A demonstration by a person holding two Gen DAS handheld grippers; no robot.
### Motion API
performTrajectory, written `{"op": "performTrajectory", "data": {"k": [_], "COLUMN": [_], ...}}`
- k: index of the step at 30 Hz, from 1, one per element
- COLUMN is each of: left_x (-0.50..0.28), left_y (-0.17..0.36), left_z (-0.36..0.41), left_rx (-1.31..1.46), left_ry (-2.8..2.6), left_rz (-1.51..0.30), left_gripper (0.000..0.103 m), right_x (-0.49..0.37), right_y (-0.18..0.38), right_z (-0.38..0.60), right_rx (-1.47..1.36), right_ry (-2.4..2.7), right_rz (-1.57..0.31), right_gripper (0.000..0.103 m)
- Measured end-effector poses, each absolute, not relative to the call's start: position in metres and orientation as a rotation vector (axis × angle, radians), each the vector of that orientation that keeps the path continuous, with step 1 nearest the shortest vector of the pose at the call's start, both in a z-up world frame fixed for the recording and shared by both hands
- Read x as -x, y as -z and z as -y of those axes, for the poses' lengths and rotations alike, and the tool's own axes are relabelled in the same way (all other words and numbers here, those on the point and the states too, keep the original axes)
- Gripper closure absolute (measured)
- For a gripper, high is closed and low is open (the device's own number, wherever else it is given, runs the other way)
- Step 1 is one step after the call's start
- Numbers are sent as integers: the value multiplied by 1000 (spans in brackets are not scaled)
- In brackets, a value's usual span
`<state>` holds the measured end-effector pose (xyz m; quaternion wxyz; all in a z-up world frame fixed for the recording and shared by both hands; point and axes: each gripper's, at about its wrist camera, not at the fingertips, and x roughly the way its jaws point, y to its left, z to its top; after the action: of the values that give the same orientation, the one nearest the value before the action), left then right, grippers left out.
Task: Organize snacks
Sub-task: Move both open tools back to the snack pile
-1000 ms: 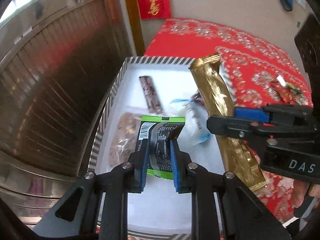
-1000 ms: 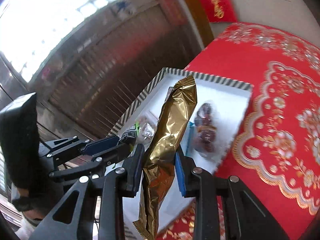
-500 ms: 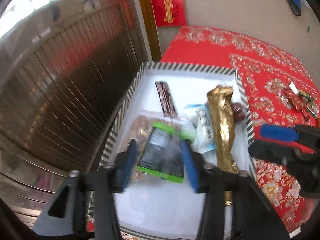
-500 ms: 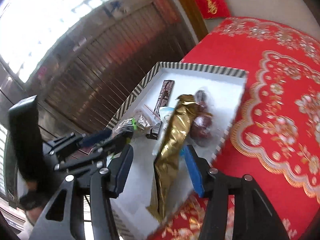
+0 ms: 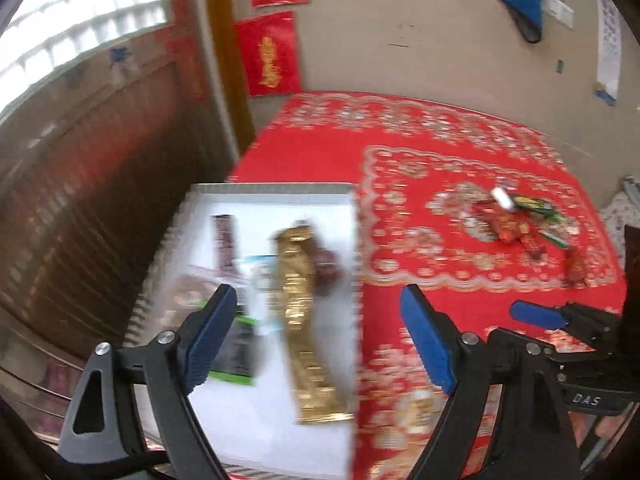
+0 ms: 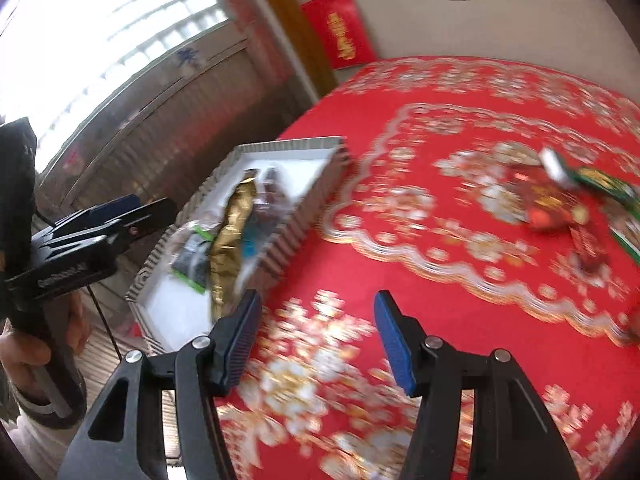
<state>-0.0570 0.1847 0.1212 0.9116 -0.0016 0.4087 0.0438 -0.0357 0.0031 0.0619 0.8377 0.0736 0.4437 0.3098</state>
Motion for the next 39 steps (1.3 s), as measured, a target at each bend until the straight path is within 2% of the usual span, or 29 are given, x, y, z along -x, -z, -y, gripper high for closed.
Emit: {"op": "performTrajectory", "data": {"k": [18,26,39], "left_x": [-20,-70,-120], "left_y": [-98,-77,-55], "left_z": [-70,-40,2], "left_rx": [50,106,172], "left_ry": [50,70,124], "left_rz": [-934,-1038,-1102], "left_gripper": [19,19,19], "right_x": [41,31,17], "right_y": [-69,-71,-70], "right_z": [155,189,216], "right_rx": [-267,-297,-341], "right_ry": [-330,-273,-260], "right_rz": [-883,-873,-866], "right_gripper": [44,44,44]}}
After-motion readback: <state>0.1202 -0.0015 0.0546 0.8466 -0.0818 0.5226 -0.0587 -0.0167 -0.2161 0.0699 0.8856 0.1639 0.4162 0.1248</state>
